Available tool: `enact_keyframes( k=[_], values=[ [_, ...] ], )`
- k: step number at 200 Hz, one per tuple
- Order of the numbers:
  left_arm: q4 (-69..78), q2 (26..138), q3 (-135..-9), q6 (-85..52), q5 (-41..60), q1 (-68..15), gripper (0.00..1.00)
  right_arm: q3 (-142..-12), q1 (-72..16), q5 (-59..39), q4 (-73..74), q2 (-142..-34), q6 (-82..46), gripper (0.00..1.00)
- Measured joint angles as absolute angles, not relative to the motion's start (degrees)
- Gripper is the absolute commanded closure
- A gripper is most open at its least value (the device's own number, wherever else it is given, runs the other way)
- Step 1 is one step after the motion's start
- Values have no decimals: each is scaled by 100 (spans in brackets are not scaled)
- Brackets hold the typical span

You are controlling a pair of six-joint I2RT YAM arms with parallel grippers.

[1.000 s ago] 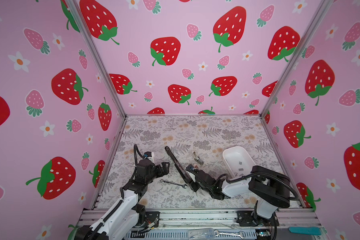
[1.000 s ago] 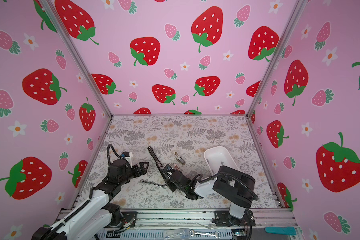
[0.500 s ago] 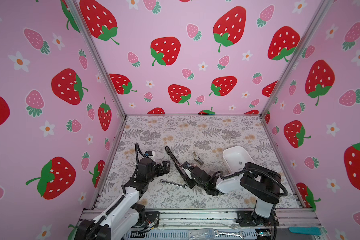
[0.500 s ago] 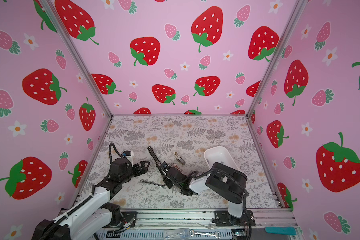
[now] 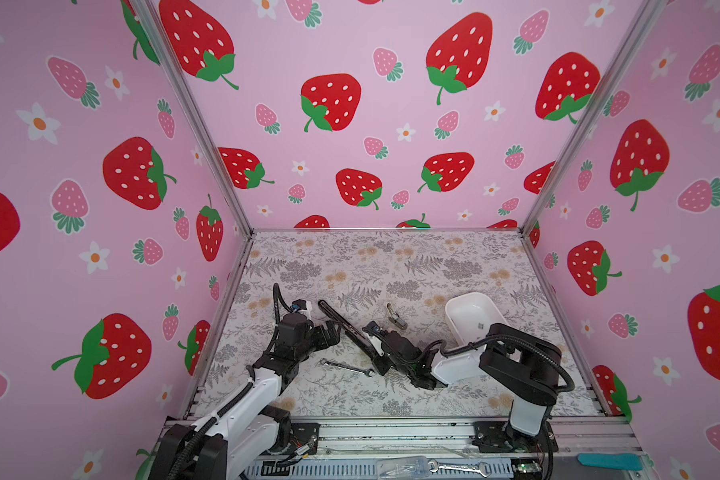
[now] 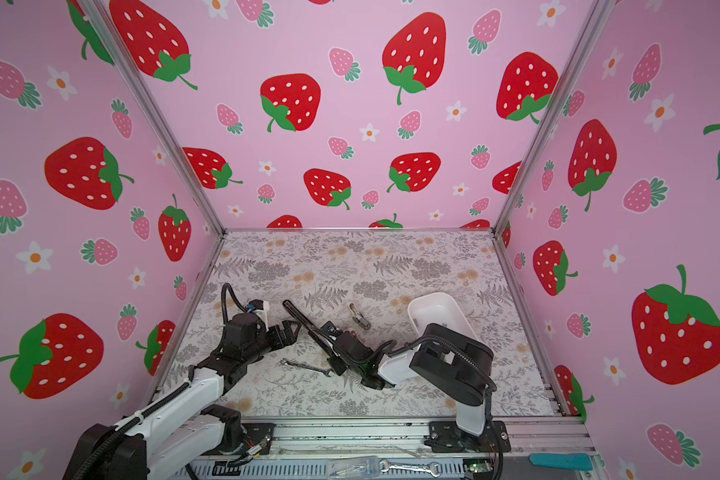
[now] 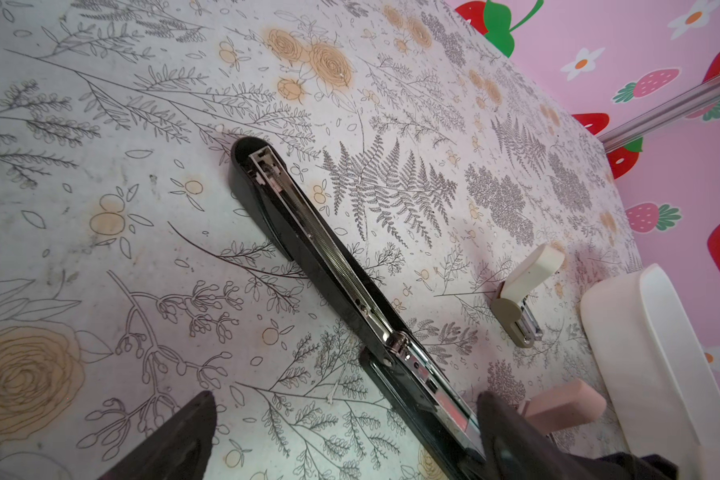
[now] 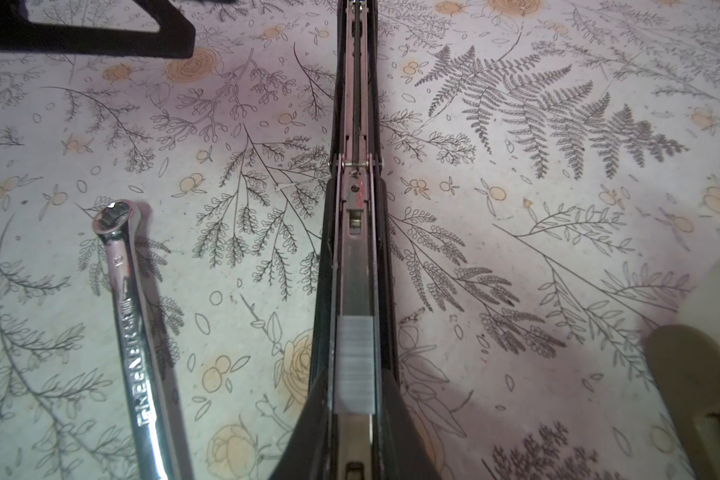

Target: Load the staples into the stapler

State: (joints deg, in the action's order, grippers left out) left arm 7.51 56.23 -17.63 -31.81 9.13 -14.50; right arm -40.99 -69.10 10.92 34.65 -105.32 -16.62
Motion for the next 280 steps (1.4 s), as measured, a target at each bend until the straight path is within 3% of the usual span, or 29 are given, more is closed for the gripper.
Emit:
enact_keyframes(
  k=[92,280],
  values=[
    [1236,6049,-1765,-3553,926,-1459,1,-4115,-6845,838,3465,-10532,-1999,99],
    [2873,7881,-1951,-4362,648,-1994,1,-4115,-6696,123,3514,-10514,-2445,100]
  ],
)
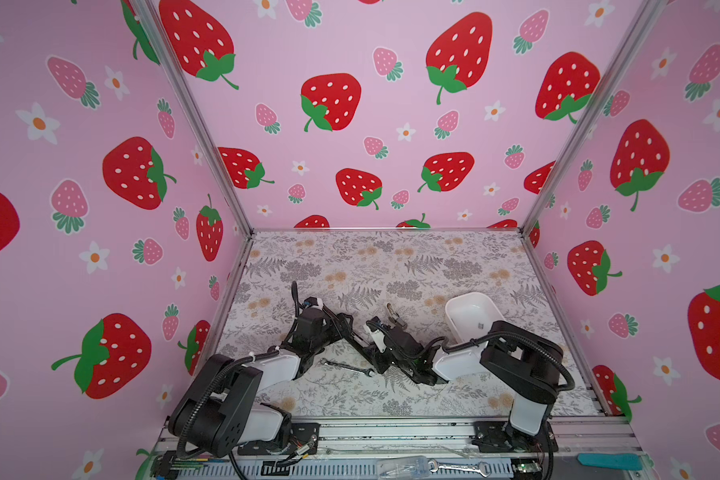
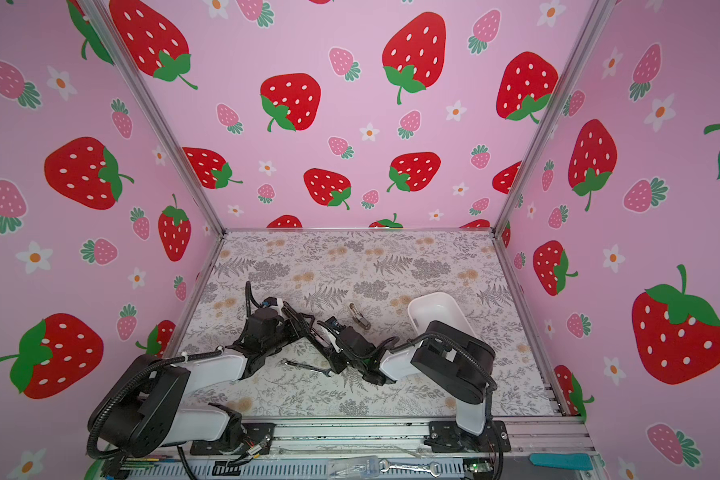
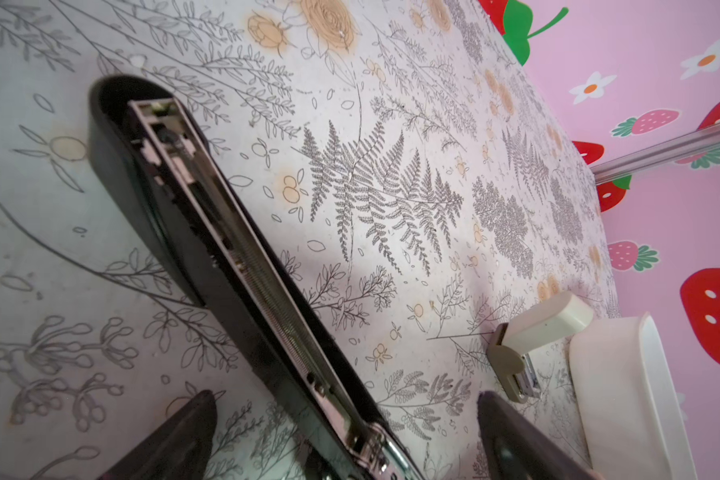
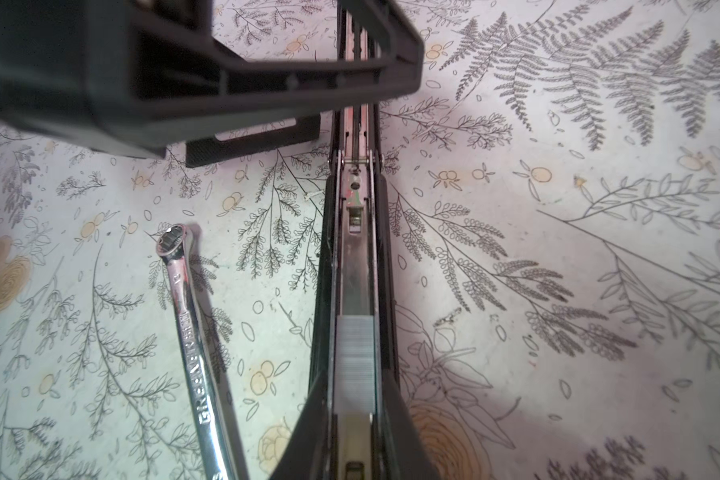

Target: Load the staples into the stapler

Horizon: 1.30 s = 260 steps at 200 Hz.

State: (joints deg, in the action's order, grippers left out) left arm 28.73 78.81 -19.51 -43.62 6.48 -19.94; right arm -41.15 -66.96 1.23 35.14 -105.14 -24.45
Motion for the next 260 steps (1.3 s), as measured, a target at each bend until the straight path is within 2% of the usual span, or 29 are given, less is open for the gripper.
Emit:
enact_keyframes(
  k=[61,152,260],
  values=[
    [3041,8281,-2222,-4379,362,-1944,1,-3986,-6702,43,3645,-10466,-2440,100],
    [3334,8705,-2657,-4335,637,-1557,2,-3605,-6820,189,4062,-10346,-2388,100],
    [3850,8333,-2792,-3885,1269,-1557,16,-3533,-6923,174,4189,-10348,-2202,100]
  ],
)
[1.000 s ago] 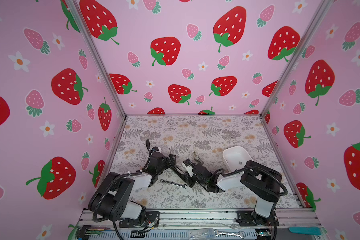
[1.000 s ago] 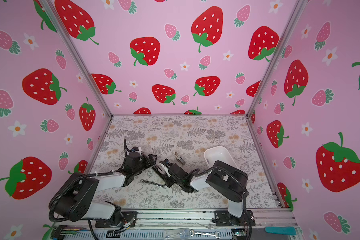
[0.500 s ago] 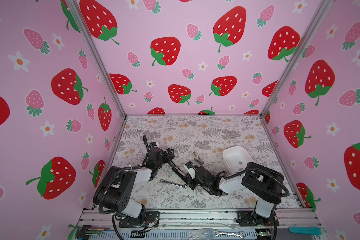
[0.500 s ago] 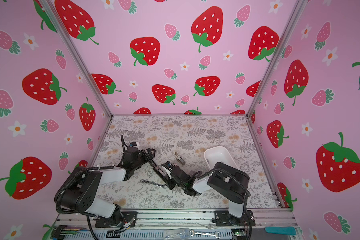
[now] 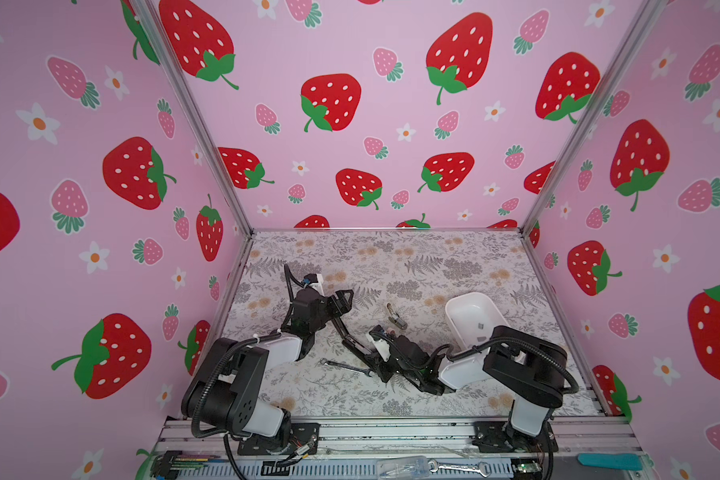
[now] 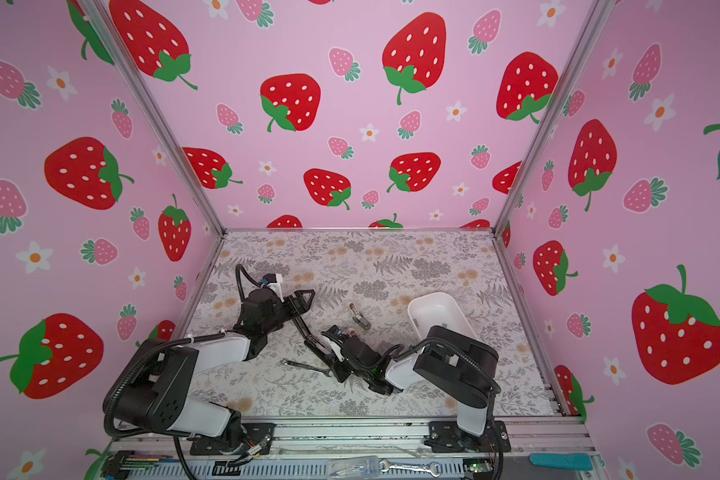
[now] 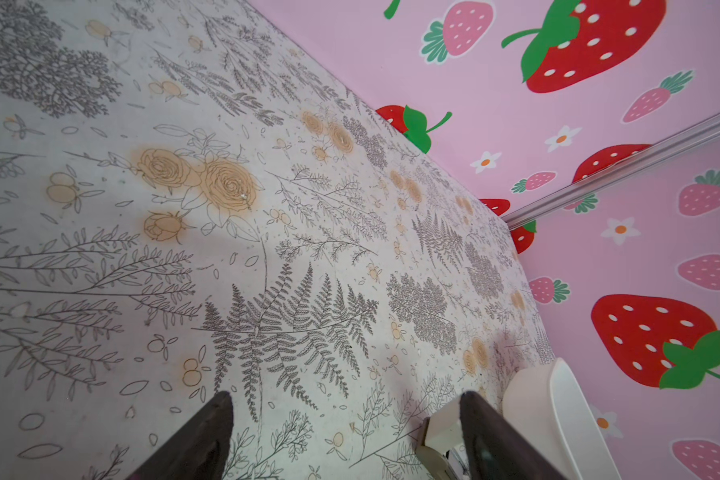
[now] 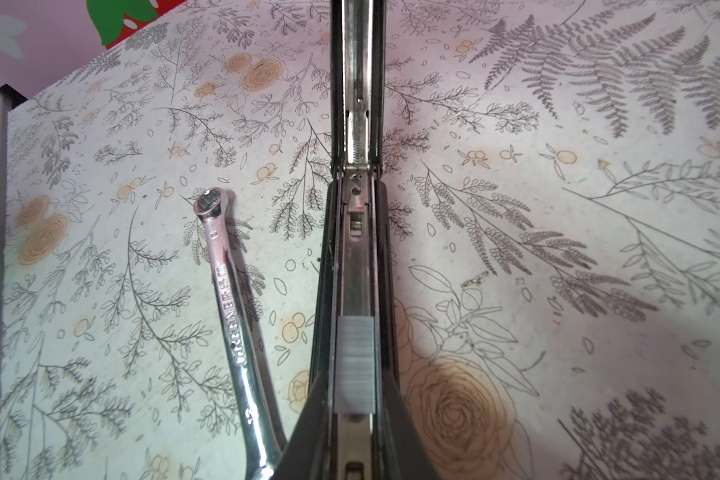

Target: Load the staples into the stapler

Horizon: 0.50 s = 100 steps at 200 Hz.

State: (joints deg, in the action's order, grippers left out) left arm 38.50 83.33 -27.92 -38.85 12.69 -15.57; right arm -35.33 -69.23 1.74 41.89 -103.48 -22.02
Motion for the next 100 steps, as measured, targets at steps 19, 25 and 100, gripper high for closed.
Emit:
enact_keyframes(
  k=[19,25,100],
  values=[
    [3854,8103,-2792,-3767,1271,-1559,20,-3503,-6928,172,4250,-10355,-2134,100],
    [3854,8036,-2792,-3726,1275,-1559,22,-3483,-6928,172,4281,-10355,-2115,100],
    [3844,7535,-2633,-3188,1422,-1603,39,-3087,-6930,215,5061,-10433,-1909,100]
  ],
)
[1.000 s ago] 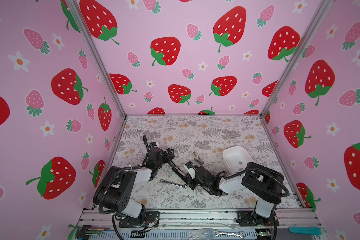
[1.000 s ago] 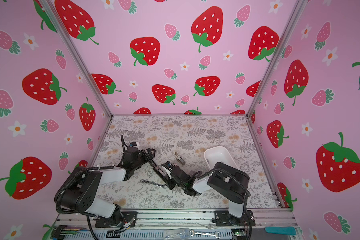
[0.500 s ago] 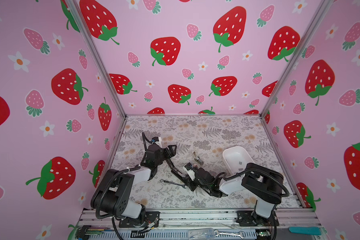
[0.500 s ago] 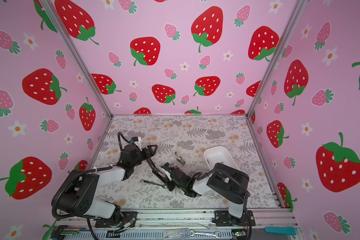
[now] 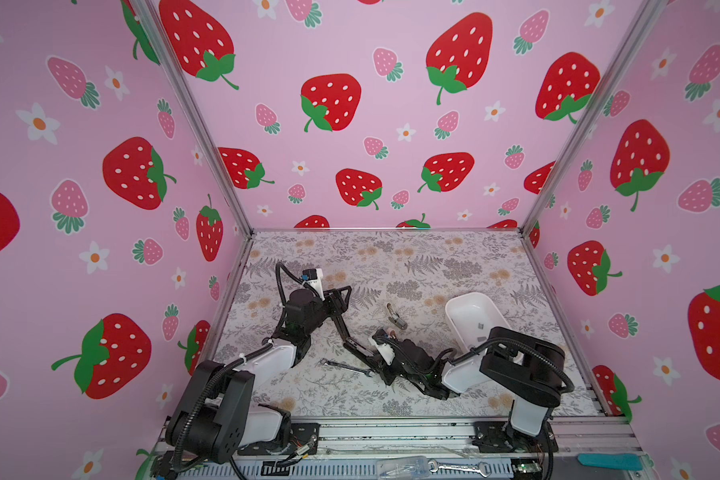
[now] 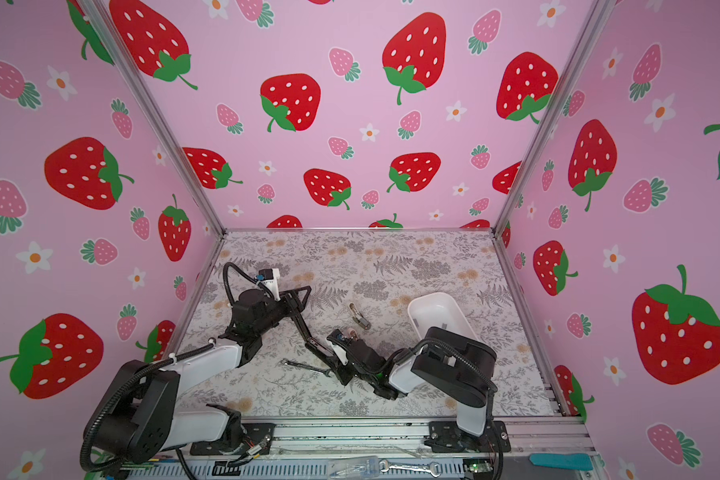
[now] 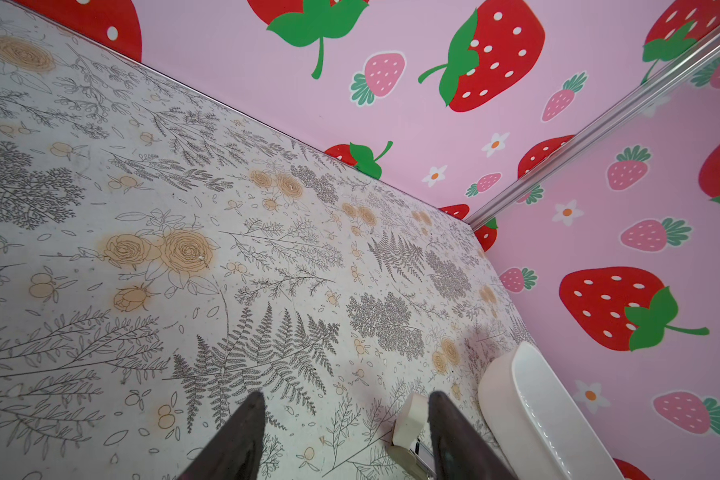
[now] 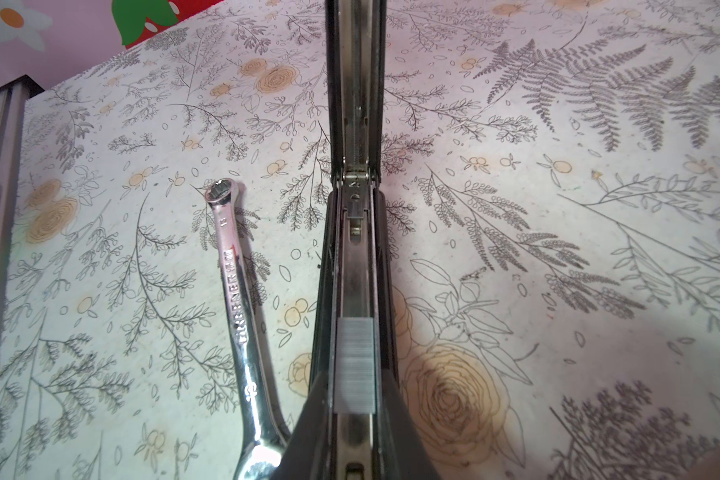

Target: Load the staples into the stapler

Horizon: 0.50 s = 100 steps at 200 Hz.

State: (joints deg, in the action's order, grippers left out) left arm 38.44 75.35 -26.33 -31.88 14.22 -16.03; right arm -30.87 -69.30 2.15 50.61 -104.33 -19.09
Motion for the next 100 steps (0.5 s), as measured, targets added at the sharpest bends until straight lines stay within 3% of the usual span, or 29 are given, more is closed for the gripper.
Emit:
enact_keyframes(
  k=[43,100],
  values=[
    [3824,7242,-2467,-2816,1452,-1752,44,-2991,-6954,252,5341,-10503,-1800,99],
    [3750,7046,-2202,-2460,1435,-1833,46,-2877,-6965,303,5581,-10527,-1793,82]
  ],
)
